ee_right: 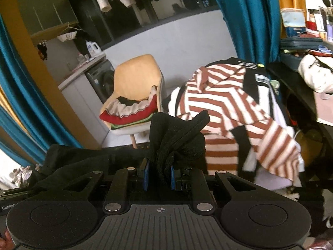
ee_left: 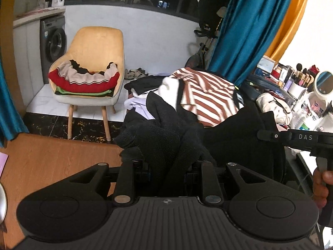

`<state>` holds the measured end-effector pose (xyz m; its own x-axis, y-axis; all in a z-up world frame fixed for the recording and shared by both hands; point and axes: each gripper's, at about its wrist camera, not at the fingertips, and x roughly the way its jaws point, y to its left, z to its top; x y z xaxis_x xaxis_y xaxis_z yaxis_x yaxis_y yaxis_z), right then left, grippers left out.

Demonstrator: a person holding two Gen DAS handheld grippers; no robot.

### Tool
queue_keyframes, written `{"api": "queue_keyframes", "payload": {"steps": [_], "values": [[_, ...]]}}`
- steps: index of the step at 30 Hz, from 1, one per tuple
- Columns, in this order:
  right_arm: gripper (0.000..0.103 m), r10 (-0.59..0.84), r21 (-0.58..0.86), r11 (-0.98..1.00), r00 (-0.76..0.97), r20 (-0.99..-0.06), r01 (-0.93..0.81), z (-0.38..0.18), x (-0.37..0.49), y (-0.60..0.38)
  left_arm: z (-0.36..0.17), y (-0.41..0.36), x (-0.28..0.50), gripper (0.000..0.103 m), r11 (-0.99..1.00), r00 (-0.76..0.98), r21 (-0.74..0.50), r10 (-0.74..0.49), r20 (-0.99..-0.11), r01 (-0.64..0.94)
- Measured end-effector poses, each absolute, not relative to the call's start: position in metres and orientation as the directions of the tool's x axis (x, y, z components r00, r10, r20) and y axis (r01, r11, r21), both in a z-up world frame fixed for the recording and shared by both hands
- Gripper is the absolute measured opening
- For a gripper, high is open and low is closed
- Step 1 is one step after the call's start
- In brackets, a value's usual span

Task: Fold clothes
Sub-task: 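Lift the black sweater with both grippers and carry it toward the beige chair, then lower the black sweater with both grippers onto the clothes stack on the chair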

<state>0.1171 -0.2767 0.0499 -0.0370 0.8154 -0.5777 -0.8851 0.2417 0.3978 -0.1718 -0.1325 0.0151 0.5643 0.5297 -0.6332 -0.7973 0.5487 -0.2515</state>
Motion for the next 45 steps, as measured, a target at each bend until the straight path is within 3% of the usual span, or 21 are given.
{"api": "queue_keyframes", "payload": {"steps": [11,20,28,36,45], "values": [[0.018,0.823,0.455,0.334,0.02,-0.568,-0.825,0.05,0.008,-0.112,0.037,0.045,-0.274,0.024,0.595,0.564,-0.193,0.536,-0.628,-0.78],[0.018,0.819,0.436,0.346,0.04,-0.573,-0.831,0.045,-0.026,0.0,0.016,0.155,-0.311,0.024,0.534,0.572,-0.287,0.503,-0.648,-0.795],[0.018,0.801,0.452,0.353,0.015,-0.599,-0.819,0.011,-0.005,0.108,-0.01,0.274,-0.293,0.024,0.497,0.555,-0.307,0.489,-0.673,-0.812],[0.018,0.801,0.484,0.26,-0.094,-0.592,-0.836,-0.008,0.058,0.271,-0.015,0.414,-0.254,0.024,0.413,0.468,-0.267,0.533,-0.705,-0.871],[0.018,0.759,0.458,0.153,-0.192,-0.622,-0.876,-0.022,0.072,0.436,-0.047,0.528,-0.264,0.024,0.281,0.383,-0.268,0.539,-0.75,-0.921]]}}
